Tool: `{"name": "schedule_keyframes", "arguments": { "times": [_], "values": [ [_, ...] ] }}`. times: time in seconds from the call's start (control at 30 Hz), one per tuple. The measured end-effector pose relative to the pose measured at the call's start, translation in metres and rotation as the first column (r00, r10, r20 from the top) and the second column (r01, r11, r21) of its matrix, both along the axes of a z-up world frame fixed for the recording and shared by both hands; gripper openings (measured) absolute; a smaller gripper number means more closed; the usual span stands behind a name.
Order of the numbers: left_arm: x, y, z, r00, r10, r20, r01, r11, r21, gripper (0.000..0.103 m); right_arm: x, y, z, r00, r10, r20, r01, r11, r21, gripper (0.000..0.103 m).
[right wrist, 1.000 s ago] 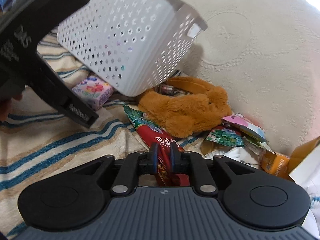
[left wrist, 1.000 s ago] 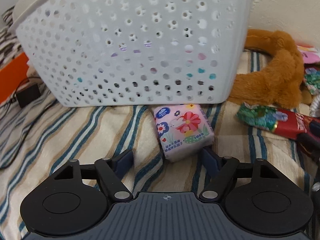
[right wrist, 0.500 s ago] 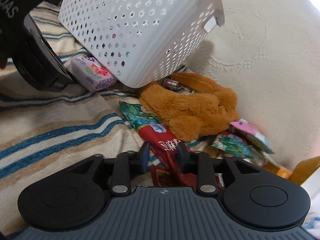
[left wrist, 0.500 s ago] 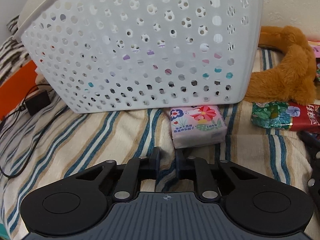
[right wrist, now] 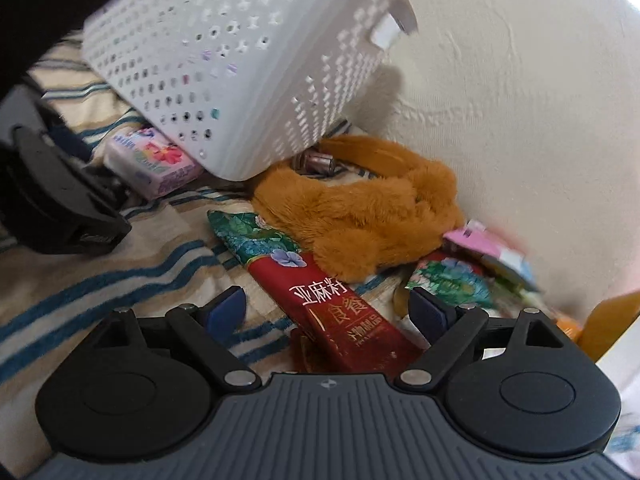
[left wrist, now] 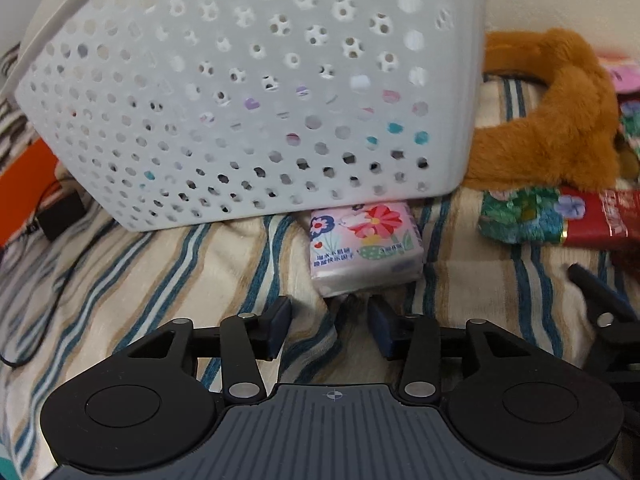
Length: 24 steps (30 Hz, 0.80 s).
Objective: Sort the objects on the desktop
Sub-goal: 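Lift the red snack packet upright with the right gripper, then close the left gripper on the pink floral tissue pack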
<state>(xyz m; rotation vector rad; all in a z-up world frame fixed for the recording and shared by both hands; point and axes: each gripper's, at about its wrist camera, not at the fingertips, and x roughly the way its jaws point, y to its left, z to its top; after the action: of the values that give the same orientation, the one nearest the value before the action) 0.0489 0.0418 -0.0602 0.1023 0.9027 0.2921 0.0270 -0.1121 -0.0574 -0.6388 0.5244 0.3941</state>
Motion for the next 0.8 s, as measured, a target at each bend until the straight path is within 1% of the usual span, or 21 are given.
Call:
{"name": "schedule_keyframes", "arguments": {
  "times": [0.03,0.1,0.13,0.17,0.2,0.23,0.27,0.33,0.37,0.4,0.53,0.6,0.73,0.77,0.8],
  "values": [
    [0.001,0.002,0.000,1.000,0.001,0.002,-0.001,1.000,-0.009,0.058,0.002,-0.001,-0.001,1.000,-0.007,-0.011,0.008,1.000,0.015,0.090],
    [0.001,0.001,0.000,1.000,-0.006,0.008,0.006,1.000,-0.002,0.056,0.008,-0.001,-0.003,1.000,-0.012,-0.026,0.013,0.999,0.036,0.086],
    [0.000,0.001,0.000,1.000,-0.007,0.011,0.007,1.000,0.003,0.049,0.009,-0.001,-0.003,0.999,-0.002,-0.041,0.004,0.999,0.050,0.071],
    [0.000,0.001,0.000,1.000,-0.004,0.016,0.004,1.000,0.008,0.035,0.010,0.000,-0.003,0.998,0.012,-0.057,-0.009,0.999,0.053,0.048],
    [-0.001,0.003,0.000,1.000,-0.001,0.022,0.001,1.000,0.010,0.026,0.010,0.002,-0.005,0.998,0.020,-0.058,-0.018,0.999,0.039,0.041],
    [-0.002,0.005,0.001,1.000,0.008,0.028,-0.008,1.000,0.009,0.020,0.007,0.006,-0.006,0.999,0.028,-0.044,-0.027,0.999,0.016,0.028],
    [-0.003,0.009,0.002,0.999,0.018,0.034,-0.018,1.000,0.005,0.011,0.005,0.009,-0.008,0.999,0.040,-0.033,-0.040,0.999,-0.004,0.025],
    [-0.005,0.017,0.004,0.999,0.023,0.043,-0.021,0.999,-0.030,0.005,0.002,0.011,-0.010,0.999,0.044,-0.014,-0.044,0.999,-0.014,0.023],
    [-0.007,0.020,0.005,0.998,0.022,0.051,-0.020,0.999,-0.038,0.003,0.001,0.008,-0.008,0.999,0.041,-0.013,-0.041,0.999,0.001,0.020],
    [-0.009,0.021,0.006,0.998,0.021,0.057,-0.019,0.999,-0.042,0.001,0.001,0.006,-0.007,0.999,0.037,-0.009,-0.037,0.999,0.016,0.019],
    [-0.016,0.018,0.009,0.996,0.012,0.091,-0.010,1.000,-0.016,0.000,-0.010,0.001,0.001,0.999,0.040,0.035,-0.042,0.998,0.045,0.016],
    [-0.020,0.016,0.012,0.995,0.006,0.104,-0.006,1.000,-0.004,0.000,-0.017,0.000,0.005,0.998,0.054,0.035,-0.056,0.997,0.051,0.016],
    [-0.031,0.018,0.019,0.992,0.001,0.130,0.001,1.000,-0.015,0.000,-0.030,-0.003,0.009,0.996,0.061,0.059,-0.063,0.997,0.039,0.016],
    [-0.039,0.025,0.023,0.990,-0.002,0.138,0.005,1.000,-0.021,0.000,-0.032,-0.005,0.010,0.996,0.056,0.066,-0.059,0.997,0.043,0.016],
    [-0.042,0.020,0.025,0.989,-0.005,0.146,0.008,1.000,-0.025,0.000,-0.033,-0.006,0.011,0.996,0.051,0.072,-0.055,0.997,0.047,0.016]
  ]
}}
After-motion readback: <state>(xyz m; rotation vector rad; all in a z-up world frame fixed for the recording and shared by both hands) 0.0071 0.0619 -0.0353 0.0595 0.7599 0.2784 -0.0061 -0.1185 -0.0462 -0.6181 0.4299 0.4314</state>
